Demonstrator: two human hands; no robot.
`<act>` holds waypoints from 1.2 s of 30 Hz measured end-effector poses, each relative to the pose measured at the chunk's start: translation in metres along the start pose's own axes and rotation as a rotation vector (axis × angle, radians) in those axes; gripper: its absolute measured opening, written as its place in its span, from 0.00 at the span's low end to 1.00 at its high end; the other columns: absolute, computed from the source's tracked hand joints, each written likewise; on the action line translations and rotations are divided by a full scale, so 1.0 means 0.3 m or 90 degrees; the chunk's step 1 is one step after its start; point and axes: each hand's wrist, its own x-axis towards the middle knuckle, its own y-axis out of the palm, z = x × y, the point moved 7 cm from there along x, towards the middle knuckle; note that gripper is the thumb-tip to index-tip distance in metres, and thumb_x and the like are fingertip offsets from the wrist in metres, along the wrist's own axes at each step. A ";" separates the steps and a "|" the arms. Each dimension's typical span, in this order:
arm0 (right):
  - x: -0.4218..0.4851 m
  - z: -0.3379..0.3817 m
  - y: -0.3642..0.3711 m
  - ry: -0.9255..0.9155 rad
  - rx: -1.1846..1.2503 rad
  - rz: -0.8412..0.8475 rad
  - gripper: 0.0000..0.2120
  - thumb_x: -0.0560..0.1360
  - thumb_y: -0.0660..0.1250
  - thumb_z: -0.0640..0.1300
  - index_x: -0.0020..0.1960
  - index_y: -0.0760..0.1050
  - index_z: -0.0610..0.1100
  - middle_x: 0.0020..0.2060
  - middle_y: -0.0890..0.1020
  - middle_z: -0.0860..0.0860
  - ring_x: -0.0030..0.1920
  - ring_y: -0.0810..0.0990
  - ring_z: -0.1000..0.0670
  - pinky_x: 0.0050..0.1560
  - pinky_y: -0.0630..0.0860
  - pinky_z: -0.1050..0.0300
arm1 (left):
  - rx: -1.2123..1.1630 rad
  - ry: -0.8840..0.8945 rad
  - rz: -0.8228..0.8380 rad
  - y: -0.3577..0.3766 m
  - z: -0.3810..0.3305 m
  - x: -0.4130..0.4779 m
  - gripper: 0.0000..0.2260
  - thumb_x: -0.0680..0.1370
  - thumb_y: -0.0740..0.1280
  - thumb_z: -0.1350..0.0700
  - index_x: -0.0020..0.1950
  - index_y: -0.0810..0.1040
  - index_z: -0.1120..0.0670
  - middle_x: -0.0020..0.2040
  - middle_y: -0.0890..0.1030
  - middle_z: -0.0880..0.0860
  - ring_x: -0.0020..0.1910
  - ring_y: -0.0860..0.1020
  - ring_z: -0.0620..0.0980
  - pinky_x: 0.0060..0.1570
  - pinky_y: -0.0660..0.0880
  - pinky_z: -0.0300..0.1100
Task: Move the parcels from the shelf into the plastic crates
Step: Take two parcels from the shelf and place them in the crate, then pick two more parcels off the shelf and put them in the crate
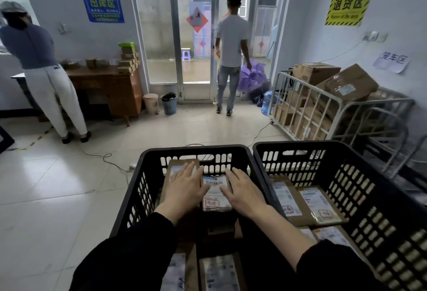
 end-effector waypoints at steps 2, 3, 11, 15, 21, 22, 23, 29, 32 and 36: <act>-0.036 -0.027 -0.043 0.021 -0.007 -0.014 0.29 0.79 0.54 0.56 0.75 0.53 0.45 0.75 0.56 0.47 0.75 0.52 0.49 0.73 0.52 0.54 | 0.001 0.012 0.006 0.006 -0.023 0.006 0.29 0.78 0.55 0.40 0.76 0.53 0.48 0.78 0.51 0.52 0.77 0.48 0.51 0.74 0.46 0.49; -0.057 -0.044 -0.062 0.036 -0.010 -0.017 0.29 0.79 0.55 0.56 0.75 0.53 0.45 0.75 0.56 0.46 0.75 0.52 0.49 0.73 0.53 0.54 | 0.001 0.020 0.008 0.011 -0.035 0.007 0.29 0.78 0.56 0.40 0.76 0.53 0.49 0.78 0.52 0.52 0.77 0.48 0.50 0.74 0.46 0.49; -0.262 -0.186 -0.197 0.118 -0.066 -0.027 0.30 0.79 0.57 0.55 0.75 0.54 0.44 0.74 0.59 0.46 0.74 0.57 0.47 0.71 0.56 0.54 | 0.010 0.128 0.006 0.034 -0.234 -0.027 0.30 0.77 0.58 0.40 0.75 0.56 0.51 0.76 0.58 0.54 0.76 0.53 0.53 0.74 0.50 0.48; -0.381 -0.260 -0.265 0.163 -0.066 -0.011 0.30 0.79 0.56 0.55 0.76 0.52 0.44 0.75 0.57 0.46 0.75 0.55 0.47 0.73 0.56 0.52 | 0.013 0.180 0.013 0.023 -0.383 -0.064 0.30 0.77 0.59 0.41 0.75 0.57 0.51 0.76 0.58 0.55 0.76 0.54 0.53 0.74 0.51 0.47; -0.611 -0.376 -0.376 0.217 -0.068 -0.078 0.30 0.77 0.58 0.58 0.73 0.58 0.44 0.70 0.66 0.47 0.69 0.64 0.47 0.68 0.64 0.52 | 0.016 0.271 0.005 0.024 -0.637 -0.180 0.28 0.77 0.60 0.41 0.74 0.60 0.51 0.73 0.64 0.53 0.73 0.59 0.53 0.72 0.55 0.46; -0.659 -0.396 -0.391 0.229 -0.070 -0.089 0.30 0.77 0.58 0.58 0.73 0.58 0.45 0.69 0.67 0.47 0.68 0.66 0.47 0.67 0.66 0.52 | 0.017 0.283 0.015 0.029 -0.681 -0.205 0.29 0.77 0.60 0.41 0.74 0.60 0.51 0.73 0.64 0.53 0.73 0.59 0.53 0.73 0.55 0.46; -0.709 -0.417 -0.407 0.243 -0.071 -0.098 0.30 0.76 0.58 0.59 0.73 0.58 0.45 0.69 0.67 0.47 0.68 0.66 0.47 0.66 0.66 0.52 | 0.019 0.293 0.024 0.033 -0.726 -0.231 0.29 0.77 0.60 0.41 0.74 0.60 0.51 0.73 0.64 0.53 0.74 0.58 0.53 0.73 0.55 0.47; -1.064 -0.551 -0.529 0.344 -0.064 -0.120 0.34 0.76 0.60 0.59 0.75 0.54 0.45 0.74 0.60 0.46 0.73 0.59 0.46 0.70 0.61 0.51 | 0.020 0.392 0.025 0.036 -1.049 -0.429 0.28 0.77 0.59 0.41 0.74 0.61 0.52 0.73 0.64 0.55 0.73 0.59 0.54 0.72 0.57 0.47; -1.272 -0.593 -0.592 0.376 -0.060 -0.151 0.34 0.76 0.61 0.57 0.75 0.54 0.44 0.74 0.60 0.45 0.73 0.60 0.46 0.70 0.60 0.53 | 0.003 0.443 0.038 0.048 -1.223 -0.569 0.28 0.77 0.59 0.41 0.74 0.61 0.52 0.73 0.64 0.56 0.73 0.58 0.54 0.71 0.57 0.47; -1.574 -0.637 -0.669 0.439 -0.090 -0.182 0.34 0.76 0.61 0.57 0.75 0.53 0.44 0.73 0.61 0.45 0.72 0.61 0.45 0.70 0.61 0.52 | -0.011 0.536 0.049 0.069 -1.455 -0.778 0.28 0.77 0.60 0.42 0.73 0.62 0.53 0.72 0.65 0.56 0.73 0.60 0.54 0.71 0.58 0.47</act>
